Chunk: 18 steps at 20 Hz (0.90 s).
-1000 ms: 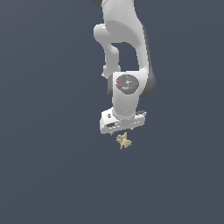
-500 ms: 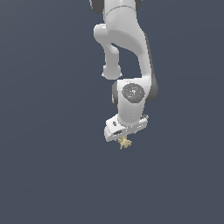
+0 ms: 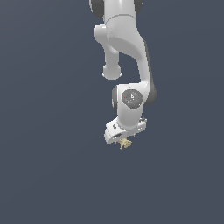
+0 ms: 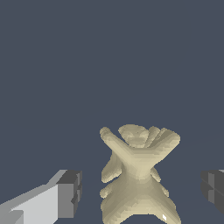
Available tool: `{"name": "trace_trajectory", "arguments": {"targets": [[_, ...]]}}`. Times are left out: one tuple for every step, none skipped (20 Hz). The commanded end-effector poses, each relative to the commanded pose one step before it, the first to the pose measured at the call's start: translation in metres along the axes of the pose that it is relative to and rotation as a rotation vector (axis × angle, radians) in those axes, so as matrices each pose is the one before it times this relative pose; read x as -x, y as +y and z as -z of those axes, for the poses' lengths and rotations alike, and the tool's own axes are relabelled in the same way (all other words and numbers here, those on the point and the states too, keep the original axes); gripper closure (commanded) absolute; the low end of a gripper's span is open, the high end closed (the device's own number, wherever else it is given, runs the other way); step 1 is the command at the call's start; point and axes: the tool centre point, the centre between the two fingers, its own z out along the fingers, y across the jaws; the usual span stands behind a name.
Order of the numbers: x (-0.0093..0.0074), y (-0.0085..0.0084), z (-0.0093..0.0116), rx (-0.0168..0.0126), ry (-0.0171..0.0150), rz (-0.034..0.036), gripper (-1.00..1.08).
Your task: Pick up the object and move it to a goal position.
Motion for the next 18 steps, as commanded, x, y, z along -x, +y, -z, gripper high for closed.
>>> {"name": "trace_trajectory", "arguments": {"targets": [[0.00068,-0.00042,-0.01438,-0.00021,-0.00098,0.00188,-0.92],[0.00002,0.0,-0.0044,0.00005,0.00007,0.00048,-0.92],[-0.00007,-0.00004,-0.00352,0.00005,0.00007,0.00048,-0.92],[-0.00011,0.00023,-0.00269,0.0,0.0,0.0,-0.92],[-0.00032,-0.00011,-0.00174,0.00008,0.00008,0.00048,-0.92],[-0.00036,0.00017,-0.00091,0.0,0.0,0.0,-0.92],[-0.00041,0.00012,-0.00011,0.0,0.0,0.0,-0.92],[-0.00018,0.00004,0.00012,0.0,0.0,0.0,-0.92],[0.0,0.0,0.0,0.0,0.0,0.0,1.08],[0.0,0.0,0.0,0.0,0.0,0.0,1.08],[0.0,0.0,0.0,0.0,0.0,0.0,1.08],[0.0,0.0,0.0,0.0,0.0,0.0,1.08],[0.0,0.0,0.0,0.0,0.0,0.0,1.08],[0.0,0.0,0.0,0.0,0.0,0.0,1.08],[0.0,0.0,0.0,0.0,0.0,0.0,1.08],[0.0,0.0,0.0,0.0,0.0,0.0,1.08],[0.0,0.0,0.0,0.0,0.0,0.0,1.08],[0.0,0.0,0.0,0.0,0.0,0.0,1.08]]}}
